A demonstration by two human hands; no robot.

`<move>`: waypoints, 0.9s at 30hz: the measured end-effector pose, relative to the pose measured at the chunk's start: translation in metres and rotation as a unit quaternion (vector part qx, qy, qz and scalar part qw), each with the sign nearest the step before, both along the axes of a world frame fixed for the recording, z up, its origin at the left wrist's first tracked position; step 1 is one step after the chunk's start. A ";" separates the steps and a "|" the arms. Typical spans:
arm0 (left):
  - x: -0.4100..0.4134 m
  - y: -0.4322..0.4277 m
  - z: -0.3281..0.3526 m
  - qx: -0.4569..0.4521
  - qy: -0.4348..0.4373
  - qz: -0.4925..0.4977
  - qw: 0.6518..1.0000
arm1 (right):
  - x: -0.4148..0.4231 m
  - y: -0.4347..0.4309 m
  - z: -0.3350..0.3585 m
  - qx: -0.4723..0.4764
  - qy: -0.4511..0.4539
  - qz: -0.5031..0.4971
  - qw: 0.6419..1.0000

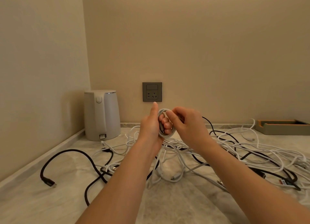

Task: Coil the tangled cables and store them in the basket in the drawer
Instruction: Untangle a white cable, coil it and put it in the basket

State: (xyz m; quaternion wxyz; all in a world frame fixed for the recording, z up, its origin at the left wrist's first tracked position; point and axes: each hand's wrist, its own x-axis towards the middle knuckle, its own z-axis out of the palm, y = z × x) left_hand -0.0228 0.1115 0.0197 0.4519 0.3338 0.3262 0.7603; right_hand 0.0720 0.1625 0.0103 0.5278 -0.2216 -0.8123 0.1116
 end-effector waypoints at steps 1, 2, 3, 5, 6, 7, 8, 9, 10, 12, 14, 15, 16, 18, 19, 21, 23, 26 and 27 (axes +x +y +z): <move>0.002 0.000 0.000 0.005 0.020 0.027 0.999 | 0.000 -0.001 0.000 0.000 0.010 -0.003 1.000; 0.004 0.000 -0.001 0.012 0.045 0.057 0.997 | -0.001 -0.001 -0.001 0.000 0.018 -0.007 1.000; 0.007 -0.001 -0.002 0.021 0.075 0.089 0.993 | -0.001 -0.002 -0.001 0.000 0.028 -0.012 1.000; 0.014 -0.002 -0.003 0.049 0.128 0.141 0.980 | -0.001 -0.003 -0.001 -0.002 0.051 -0.022 0.998; 0.017 -0.003 -0.004 0.063 0.142 0.159 0.975 | -0.002 -0.003 -0.001 -0.003 0.062 -0.023 0.998; 0.020 -0.003 -0.005 0.071 0.148 0.171 0.972 | -0.003 -0.003 -0.001 -0.003 0.069 -0.023 0.997; 0.022 -0.004 -0.005 0.072 0.148 0.180 0.970 | -0.003 -0.002 -0.002 -0.003 0.070 -0.023 0.997; 0.024 -0.003 -0.006 0.071 0.146 0.190 0.968 | -0.004 -0.002 -0.002 -0.002 0.068 -0.024 0.997; 0.025 -0.003 -0.007 0.068 0.145 0.204 0.966 | -0.004 -0.001 -0.003 0.000 0.065 -0.024 0.998; 0.026 -0.001 -0.008 0.060 0.162 0.245 0.954 | -0.005 -0.001 -0.003 0.008 0.060 -0.020 0.998; 0.023 -0.001 -0.006 0.054 0.189 0.273 0.942 | -0.005 -0.002 -0.003 0.018 0.061 -0.016 0.998; 0.021 -0.001 -0.005 0.048 0.189 0.272 0.942 | -0.005 -0.003 -0.002 0.019 0.061 -0.015 0.998; 0.019 -0.002 -0.004 0.032 0.181 0.261 0.948 | -0.005 -0.004 -0.002 0.016 0.062 -0.014 0.998; 0.015 -0.003 -0.002 -0.004 0.168 0.233 0.958 | -0.005 -0.005 -0.003 -0.002 0.076 -0.007 0.997; 0.014 -0.004 -0.001 -0.017 0.174 0.225 0.958 | -0.004 -0.004 -0.004 -0.017 0.090 -0.005 0.996; 0.015 -0.004 -0.003 -0.031 0.203 0.228 0.952 | -0.005 -0.003 -0.004 -0.050 0.123 -0.005 0.991; 0.017 -0.003 -0.005 -0.027 0.235 0.244 0.940 | -0.004 -0.001 -0.003 -0.075 0.153 -0.005 0.985; 0.018 -0.004 -0.007 0.001 0.261 0.278 0.924 | -0.005 -0.004 -0.002 -0.086 0.169 -0.005 0.982; 0.017 -0.004 -0.007 0.008 0.267 0.291 0.919 | -0.006 -0.007 -0.002 -0.081 0.167 -0.003 0.983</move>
